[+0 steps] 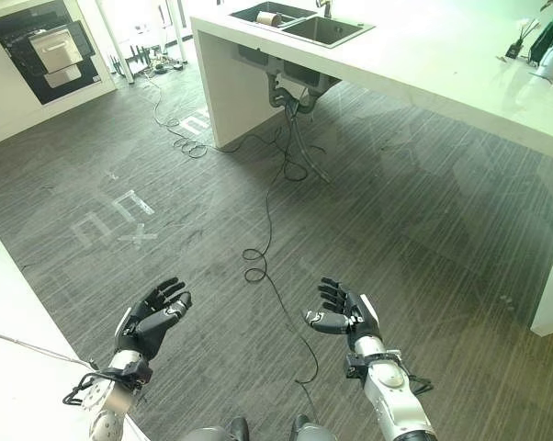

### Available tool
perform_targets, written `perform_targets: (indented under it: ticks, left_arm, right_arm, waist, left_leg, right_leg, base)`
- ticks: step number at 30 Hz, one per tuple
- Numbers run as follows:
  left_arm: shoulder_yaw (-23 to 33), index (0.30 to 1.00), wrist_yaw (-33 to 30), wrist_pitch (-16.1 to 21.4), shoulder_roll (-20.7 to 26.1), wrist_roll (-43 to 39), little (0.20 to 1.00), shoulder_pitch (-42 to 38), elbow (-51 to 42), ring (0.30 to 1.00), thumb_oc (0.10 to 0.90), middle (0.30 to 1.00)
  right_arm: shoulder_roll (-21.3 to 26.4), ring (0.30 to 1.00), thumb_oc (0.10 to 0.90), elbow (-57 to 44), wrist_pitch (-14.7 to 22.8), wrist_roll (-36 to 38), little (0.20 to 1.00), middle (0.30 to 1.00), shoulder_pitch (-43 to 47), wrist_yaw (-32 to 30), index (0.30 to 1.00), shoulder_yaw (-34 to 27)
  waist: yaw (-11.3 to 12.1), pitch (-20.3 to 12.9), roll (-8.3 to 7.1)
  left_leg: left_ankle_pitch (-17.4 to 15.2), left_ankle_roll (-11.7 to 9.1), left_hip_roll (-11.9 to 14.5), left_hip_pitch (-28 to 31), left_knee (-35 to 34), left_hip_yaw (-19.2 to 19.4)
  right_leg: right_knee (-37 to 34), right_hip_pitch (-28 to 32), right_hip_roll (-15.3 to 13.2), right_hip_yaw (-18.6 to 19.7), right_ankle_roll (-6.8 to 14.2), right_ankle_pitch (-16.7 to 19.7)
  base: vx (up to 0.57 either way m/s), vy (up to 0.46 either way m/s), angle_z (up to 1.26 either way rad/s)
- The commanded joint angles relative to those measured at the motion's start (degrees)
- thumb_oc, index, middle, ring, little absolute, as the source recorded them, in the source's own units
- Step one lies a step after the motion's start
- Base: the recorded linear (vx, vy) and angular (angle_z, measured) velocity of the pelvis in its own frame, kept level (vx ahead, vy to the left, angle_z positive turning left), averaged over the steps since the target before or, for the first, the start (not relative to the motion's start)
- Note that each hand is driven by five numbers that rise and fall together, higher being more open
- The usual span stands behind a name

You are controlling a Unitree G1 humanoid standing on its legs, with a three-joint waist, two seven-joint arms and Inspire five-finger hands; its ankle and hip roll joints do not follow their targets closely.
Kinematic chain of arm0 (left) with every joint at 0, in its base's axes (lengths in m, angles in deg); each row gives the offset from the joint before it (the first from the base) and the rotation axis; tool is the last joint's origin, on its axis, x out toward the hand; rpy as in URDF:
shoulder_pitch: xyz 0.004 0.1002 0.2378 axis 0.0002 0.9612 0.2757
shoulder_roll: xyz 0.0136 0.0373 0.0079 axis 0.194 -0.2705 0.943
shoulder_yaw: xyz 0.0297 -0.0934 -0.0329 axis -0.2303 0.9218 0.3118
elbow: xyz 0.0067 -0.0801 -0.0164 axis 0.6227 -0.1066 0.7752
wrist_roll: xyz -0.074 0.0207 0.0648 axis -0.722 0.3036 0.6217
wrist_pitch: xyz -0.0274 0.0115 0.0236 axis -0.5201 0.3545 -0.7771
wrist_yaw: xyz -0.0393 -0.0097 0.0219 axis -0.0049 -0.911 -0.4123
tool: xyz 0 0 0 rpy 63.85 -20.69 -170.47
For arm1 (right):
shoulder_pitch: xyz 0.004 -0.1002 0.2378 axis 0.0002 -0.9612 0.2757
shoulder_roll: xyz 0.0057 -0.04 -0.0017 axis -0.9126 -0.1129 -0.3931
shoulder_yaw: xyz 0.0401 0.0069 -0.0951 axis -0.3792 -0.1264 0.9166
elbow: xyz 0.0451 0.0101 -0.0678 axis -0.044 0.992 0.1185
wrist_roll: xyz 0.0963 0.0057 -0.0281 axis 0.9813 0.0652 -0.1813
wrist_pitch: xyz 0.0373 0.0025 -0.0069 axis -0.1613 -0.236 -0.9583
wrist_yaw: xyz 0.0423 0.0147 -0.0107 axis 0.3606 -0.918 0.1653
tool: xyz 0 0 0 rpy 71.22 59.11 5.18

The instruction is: Place the dishes in the dishwasher.

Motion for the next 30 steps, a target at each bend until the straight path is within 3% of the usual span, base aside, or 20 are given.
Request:
perform_targets:
  ticks: [1,7,10,12,15,18,23,25,29,30]
  left_arm:
    - [1.07,0.9,4.73,0.67,2.22,0.14,0.9,-0.63,-4.34,0.9,0.8,0.9]
    - [0.64,0.9,5.23,-1.08,1.34,0.41,0.9,-0.01,2.01,0.9,0.8,0.9]
    - [0.73,0.9,4.65,-2.09,0.64,2.09,0.9,0.49,5.16,0.9,0.8,0.9]
    - [0.63,0.9,4.58,-0.76,0.34,5.43,0.9,0.35,10.07,0.9,0.8,0.9]
    - [0.49,0.9,4.72,0.09,0.42,7.92,0.9,0.22,12.16,0.9,0.8,0.9]
    - [0.28,0.9,2.24,3.02,1.91,15.68,0.9,0.98,11.25,0.9,0.8,0.9]
    - [-0.02,0.9,1.23,4.93,4.05,17.11,0.9,1.46,8.45,0.9,0.8,0.9]
    - [0.18,0.9,1.74,5.4,4.38,15.34,0.9,1.37,7.45,0.9,0.8,0.9]
    - [0.54,0.9,2.84,4.98,4.21,11.55,0.9,0.95,6.24,0.9,0.8,0.9]
    - [0.47,0.9,3.96,5.06,4.26,12.42,0.9,-0.06,6.12,0.9,0.8,0.9]
  right_arm:
    - [0.77,0.9,0.8,-2.53,3.21,4.79,0.9,0.9,2.14,1.68,0.9,-1.06]
    - [0.07,0.9,0.8,1.95,-0.27,8.56,0.9,0.9,1.51,4.67,0.9,0.92]
    - [-0.74,0.9,0.8,4.15,-0.05,9.07,0.9,0.9,0.83,6.57,0.9,1.22]
    - [-1.27,0.9,0.8,7.05,-0.04,9.93,0.9,0.9,0.62,8.48,0.9,1.83]
    - [-1.12,0.9,0.8,9.04,1.77,9.79,0.9,0.9,0.68,8.73,0.9,1.94]
    - [-0.17,0.9,0.8,8.63,3.95,6.97,0.9,0.9,1.08,10.52,0.9,1.75]
    - [0.33,0.9,0.8,7.89,8.33,7.4,0.9,0.9,1.97,11.07,0.9,1.95]
    - [0.12,0.9,0.8,8.29,6.2,9.41,0.9,0.9,2.32,10.54,0.9,1.52]
    - [-0.83,0.9,0.8,9.58,6.35,12.13,0.9,0.9,2.5,9.87,0.9,-0.21]
    - [-1.7,0.9,0.8,9.3,6.84,12.84,0.9,0.9,2.42,8.92,0.9,-1.27]
  waist:
    - [1.0,-3.0,-0.78]
    - [1.33,-3.04,-0.72]
    - [1.27,-3.12,-0.57]
    - [1.17,-3.25,-0.37]
    - [1.2,-3.05,-0.22]
    - [1.75,-2.62,-0.07]
    - [2.59,-2.58,0.41]
    - [2.75,-2.59,0.62]
    - [2.37,-2.66,0.84]
    - [1.41,-1.83,1.21]
  left_leg:
    - [-8.71,-1.65,0.07,-1.09,5.57,-3.56]
    - [-8.88,-1.43,-0.21,-0.95,5.57,-3.28]
    - [-8.83,-1.58,0.39,-1.13,5.57,-2.16]
    - [-8.71,-2.08,0.71,-1.45,5.57,-1.83]
    - [-9.07,-2.09,0.48,-0.96,5.57,-1.91]
    - [-9.18,-1.67,0.49,-0.35,5.57,-0.55]
    - [-9.43,-1.09,-0.04,-0.14,5.57,-0.26]
    - [-9.66,-0.65,-0.61,-0.02,5.57,-0.86]
    - [-9.9,0.68,-2.0,-0.26,5.57,-2.54]
    - [-10.33,2.17,-2.78,0.27,5.57,-3.98]
  right_leg:
    - [0.19,2.95,-2.37,2.55,4.97,-5.01]
    - [0.19,2.95,-2.55,2.07,5.13,-4.85]
    - [0.19,2.87,-2.9,1.17,5.22,-4.74]
    - [0.19,2.72,-3.0,0.7,5.42,-4.64]
    - [0.19,2.96,-3.09,0.82,5.63,-4.85]
    - [0.19,2.85,-4.12,-0.17,5.73,-4.72]
    - [0.19,2.85,-5.0,-0.52,6.02,-4.59]
    - [0.19,2.96,-5.25,0.0,6.16,-4.45]
    - [0.19,3.61,-4.82,2.11,6.19,-3.81]
    - [0.19,5.73,-3.65,2.69,6.3,-1.05]
  base:
    - [0.0,0.0,0.0]
    - [0.0,0.0,0.0]
    - [0.0,0.0,0.0]
    - [0.01,0.053,0.0]
    - [0.02,0.067,-0.02]
    - [-0.03,0.091,-0.09]
    - [-0.03,0.094,-0.13]
    - [0.01,0.129,-0.09]
    - [0.03,0.125,0.03]
    - [0.12,0.138,0.08]
